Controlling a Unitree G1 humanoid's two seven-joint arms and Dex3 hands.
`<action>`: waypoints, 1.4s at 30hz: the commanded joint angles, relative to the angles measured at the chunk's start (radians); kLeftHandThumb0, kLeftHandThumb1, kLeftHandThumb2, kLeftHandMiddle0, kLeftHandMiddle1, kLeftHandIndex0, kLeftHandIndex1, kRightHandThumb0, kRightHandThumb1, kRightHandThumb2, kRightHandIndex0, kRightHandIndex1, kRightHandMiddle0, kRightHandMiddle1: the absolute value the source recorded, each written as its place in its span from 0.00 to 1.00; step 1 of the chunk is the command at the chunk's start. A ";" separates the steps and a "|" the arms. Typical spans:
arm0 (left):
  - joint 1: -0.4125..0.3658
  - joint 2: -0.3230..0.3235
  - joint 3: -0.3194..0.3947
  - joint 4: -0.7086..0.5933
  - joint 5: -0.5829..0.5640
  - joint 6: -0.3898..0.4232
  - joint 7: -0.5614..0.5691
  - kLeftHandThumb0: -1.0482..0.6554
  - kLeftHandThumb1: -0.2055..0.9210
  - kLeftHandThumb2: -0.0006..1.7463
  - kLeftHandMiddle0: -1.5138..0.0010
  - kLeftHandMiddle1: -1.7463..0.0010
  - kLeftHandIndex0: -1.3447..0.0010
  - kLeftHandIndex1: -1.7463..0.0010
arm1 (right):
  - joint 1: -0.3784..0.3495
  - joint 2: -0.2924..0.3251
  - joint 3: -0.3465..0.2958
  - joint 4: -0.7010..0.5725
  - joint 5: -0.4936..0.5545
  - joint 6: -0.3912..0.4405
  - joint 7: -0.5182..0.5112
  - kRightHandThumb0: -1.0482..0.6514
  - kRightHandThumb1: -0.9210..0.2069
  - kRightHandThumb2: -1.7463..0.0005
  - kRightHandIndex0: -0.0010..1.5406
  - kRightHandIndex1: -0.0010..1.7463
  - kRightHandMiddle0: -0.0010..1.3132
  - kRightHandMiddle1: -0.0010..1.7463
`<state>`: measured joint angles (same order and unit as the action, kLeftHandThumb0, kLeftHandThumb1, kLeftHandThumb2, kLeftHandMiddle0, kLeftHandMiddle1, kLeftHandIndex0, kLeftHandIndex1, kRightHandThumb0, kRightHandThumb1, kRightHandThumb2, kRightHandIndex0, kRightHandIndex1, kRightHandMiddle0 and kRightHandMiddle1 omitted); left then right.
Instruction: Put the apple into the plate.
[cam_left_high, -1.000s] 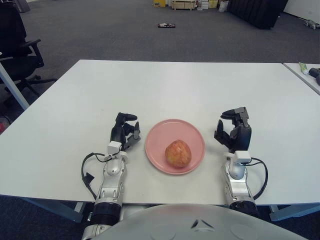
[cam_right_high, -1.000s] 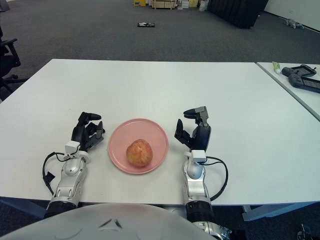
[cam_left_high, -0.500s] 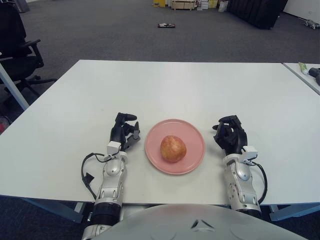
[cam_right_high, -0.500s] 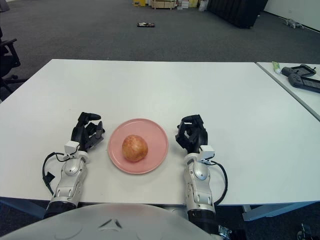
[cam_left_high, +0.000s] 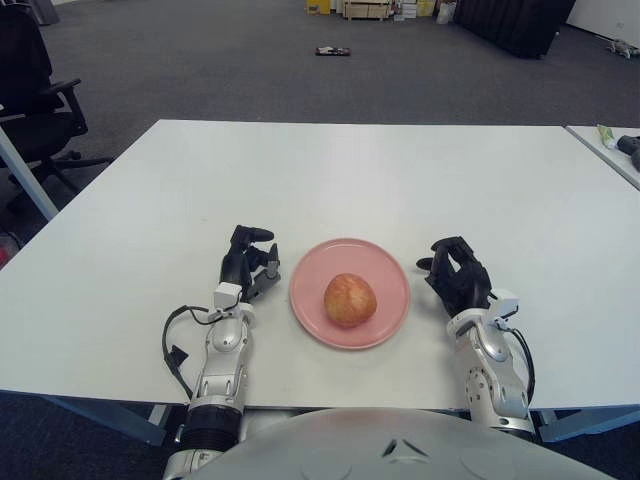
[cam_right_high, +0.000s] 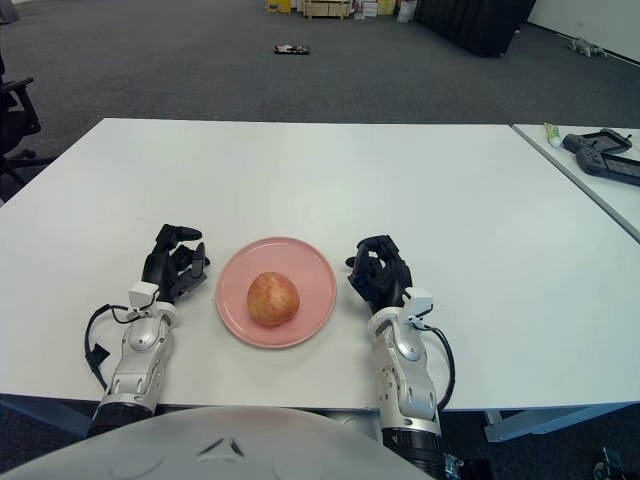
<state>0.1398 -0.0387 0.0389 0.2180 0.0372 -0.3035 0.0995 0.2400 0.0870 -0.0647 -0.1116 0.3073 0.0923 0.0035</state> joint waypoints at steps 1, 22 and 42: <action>0.002 0.005 -0.001 0.002 0.004 0.021 -0.001 0.39 0.80 0.48 0.62 0.02 0.76 0.00 | -0.003 0.003 -0.025 -0.032 0.093 0.107 0.025 0.38 0.31 0.42 0.64 1.00 0.32 1.00; 0.005 0.006 -0.001 -0.006 0.004 0.026 -0.003 0.39 0.78 0.50 0.62 0.02 0.75 0.00 | -0.044 0.080 -0.173 -0.127 0.574 0.436 -0.297 0.38 0.30 0.44 0.58 1.00 0.31 1.00; 0.005 -0.001 0.002 -0.004 -0.008 0.024 -0.006 0.39 0.81 0.48 0.63 0.02 0.76 0.00 | 0.001 -0.014 0.056 0.001 -0.141 -0.045 -0.239 0.38 0.32 0.42 0.62 1.00 0.32 1.00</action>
<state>0.1438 -0.0400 0.0396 0.2053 0.0349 -0.2872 0.0994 0.2427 0.0864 -0.0256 -0.1541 0.2566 0.1206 -0.2255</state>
